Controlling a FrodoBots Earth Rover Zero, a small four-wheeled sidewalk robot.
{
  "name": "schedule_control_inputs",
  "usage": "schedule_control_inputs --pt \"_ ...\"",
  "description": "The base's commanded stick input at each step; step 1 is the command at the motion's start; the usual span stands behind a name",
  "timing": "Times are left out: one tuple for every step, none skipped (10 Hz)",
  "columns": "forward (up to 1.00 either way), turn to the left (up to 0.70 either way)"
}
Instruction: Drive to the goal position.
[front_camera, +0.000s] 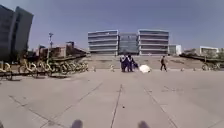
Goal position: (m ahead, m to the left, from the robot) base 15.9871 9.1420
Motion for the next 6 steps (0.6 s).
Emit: schedule_control_inputs --pt "1.00 0.00" --pt "1.00 0.00" --pt "1.00 0.00" --pt "1.00 0.00" --pt "1.00 0.00" --pt "1.00 0.00"
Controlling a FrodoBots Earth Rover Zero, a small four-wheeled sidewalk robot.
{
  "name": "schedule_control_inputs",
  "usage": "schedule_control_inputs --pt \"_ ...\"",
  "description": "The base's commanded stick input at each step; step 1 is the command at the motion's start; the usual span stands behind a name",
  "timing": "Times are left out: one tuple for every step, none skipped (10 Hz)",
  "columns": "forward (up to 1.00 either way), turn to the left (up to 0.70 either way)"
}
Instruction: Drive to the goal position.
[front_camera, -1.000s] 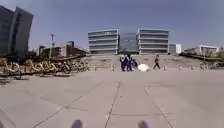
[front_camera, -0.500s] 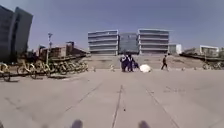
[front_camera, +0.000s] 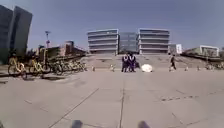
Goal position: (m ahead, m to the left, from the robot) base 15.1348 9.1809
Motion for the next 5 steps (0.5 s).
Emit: schedule_control_inputs --pt "1.00 0.00" --pt "1.00 0.00" --pt "1.00 0.00" --pt "1.00 0.06" --pt "1.00 0.25"
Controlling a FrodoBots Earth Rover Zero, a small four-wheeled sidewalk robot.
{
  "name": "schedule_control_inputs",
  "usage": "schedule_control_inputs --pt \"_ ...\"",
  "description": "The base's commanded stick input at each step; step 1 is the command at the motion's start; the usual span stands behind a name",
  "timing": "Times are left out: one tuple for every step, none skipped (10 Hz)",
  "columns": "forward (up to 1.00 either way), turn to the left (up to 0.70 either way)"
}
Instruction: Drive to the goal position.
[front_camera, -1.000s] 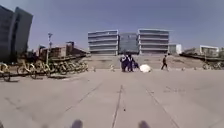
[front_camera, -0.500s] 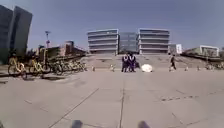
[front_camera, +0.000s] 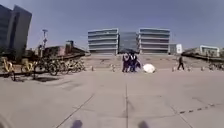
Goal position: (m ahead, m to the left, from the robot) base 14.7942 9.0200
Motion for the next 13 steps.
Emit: schedule_control_inputs --pt "1.00 0.40" --pt "1.00 0.12" --pt "1.00 0.08" --pt "1.00 0.05" --pt "1.00 0.03" --pt "1.00 0.03" --pt "1.00 0.03" --pt "1.00 0.03" --pt "1.00 0.03" --pt "1.00 0.03" --pt "1.00 0.03" --pt "1.00 0.03" --pt "1.00 0.03"
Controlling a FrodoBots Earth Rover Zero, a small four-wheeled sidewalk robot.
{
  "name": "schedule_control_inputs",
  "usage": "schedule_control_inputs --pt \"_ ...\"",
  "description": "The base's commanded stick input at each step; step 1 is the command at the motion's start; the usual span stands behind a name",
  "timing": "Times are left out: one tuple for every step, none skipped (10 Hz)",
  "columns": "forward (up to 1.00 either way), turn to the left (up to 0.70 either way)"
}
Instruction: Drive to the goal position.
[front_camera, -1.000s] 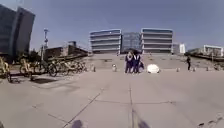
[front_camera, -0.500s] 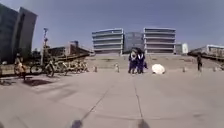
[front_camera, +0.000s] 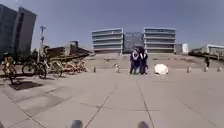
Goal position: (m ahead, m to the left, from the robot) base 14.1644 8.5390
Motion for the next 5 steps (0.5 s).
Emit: schedule_control_inputs --pt "1.00 0.03" --pt "1.00 0.03" --pt "1.00 0.03" --pt "1.00 0.10" --pt "1.00 0.29"
